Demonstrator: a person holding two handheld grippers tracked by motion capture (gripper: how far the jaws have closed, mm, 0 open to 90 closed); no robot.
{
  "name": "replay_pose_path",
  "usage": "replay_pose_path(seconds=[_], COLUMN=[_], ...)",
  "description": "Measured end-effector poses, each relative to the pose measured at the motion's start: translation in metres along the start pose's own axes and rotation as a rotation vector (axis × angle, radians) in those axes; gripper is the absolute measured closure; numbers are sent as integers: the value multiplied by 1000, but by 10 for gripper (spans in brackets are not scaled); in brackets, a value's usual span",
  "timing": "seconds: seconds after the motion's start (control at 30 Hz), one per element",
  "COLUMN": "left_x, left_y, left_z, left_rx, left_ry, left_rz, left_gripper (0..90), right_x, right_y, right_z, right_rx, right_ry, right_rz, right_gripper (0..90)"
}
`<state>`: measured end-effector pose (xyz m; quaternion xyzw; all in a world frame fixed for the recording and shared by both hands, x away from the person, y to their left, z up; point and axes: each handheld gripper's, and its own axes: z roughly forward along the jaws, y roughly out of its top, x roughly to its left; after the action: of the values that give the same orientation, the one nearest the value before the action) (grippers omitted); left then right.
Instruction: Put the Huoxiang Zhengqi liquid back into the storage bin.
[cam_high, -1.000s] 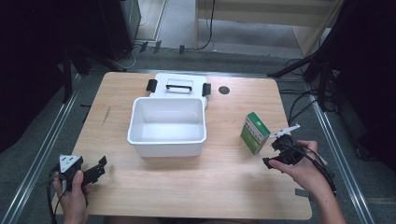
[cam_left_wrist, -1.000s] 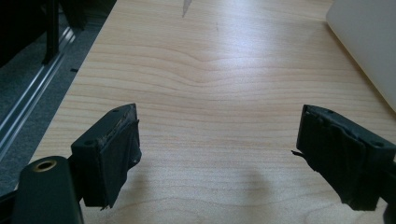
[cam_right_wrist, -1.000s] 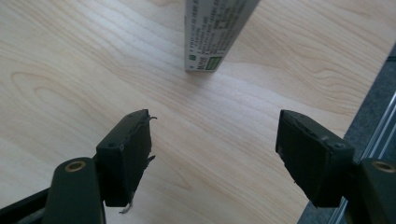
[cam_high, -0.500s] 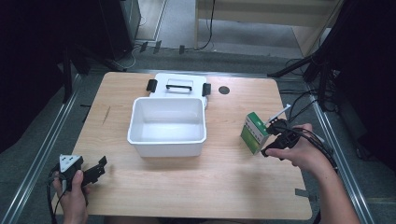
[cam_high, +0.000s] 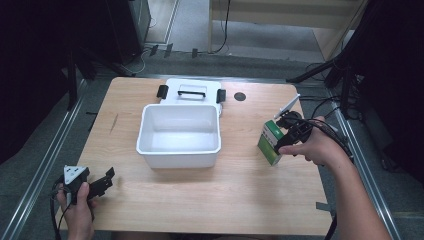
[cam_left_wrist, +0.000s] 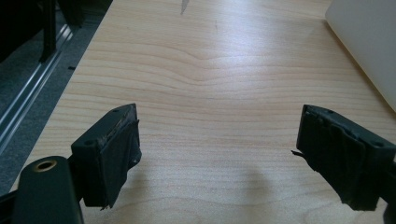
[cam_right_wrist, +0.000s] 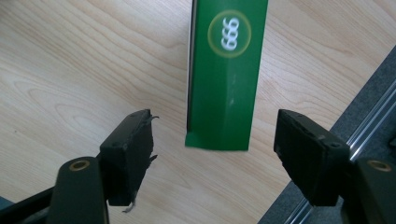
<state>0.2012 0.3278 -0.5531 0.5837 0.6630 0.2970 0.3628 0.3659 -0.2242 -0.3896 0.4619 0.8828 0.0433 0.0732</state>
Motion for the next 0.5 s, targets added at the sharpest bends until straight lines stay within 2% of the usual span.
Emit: replay_pose_path(seconds=[0.1, 0.23, 0.4, 0.5], left_x=[0, 0, 0, 0], left_y=[0, 0, 0, 0], left_z=[0, 0, 0, 0], left_rx=[-2, -2, 0, -1], left_ry=[-1, -2, -4, -5], left_rz=[-3, -2, 0, 0], left_gripper=[144, 145, 145, 145], right_x=[-1, 0, 2, 1], right_y=[8, 22, 32, 40], right_z=[2, 5, 6, 8], right_rx=[19, 33, 46, 53], right_ry=[11, 26, 22, 14], right_rz=[22, 16, 18, 35], right_gripper=[313, 349, 360, 393])
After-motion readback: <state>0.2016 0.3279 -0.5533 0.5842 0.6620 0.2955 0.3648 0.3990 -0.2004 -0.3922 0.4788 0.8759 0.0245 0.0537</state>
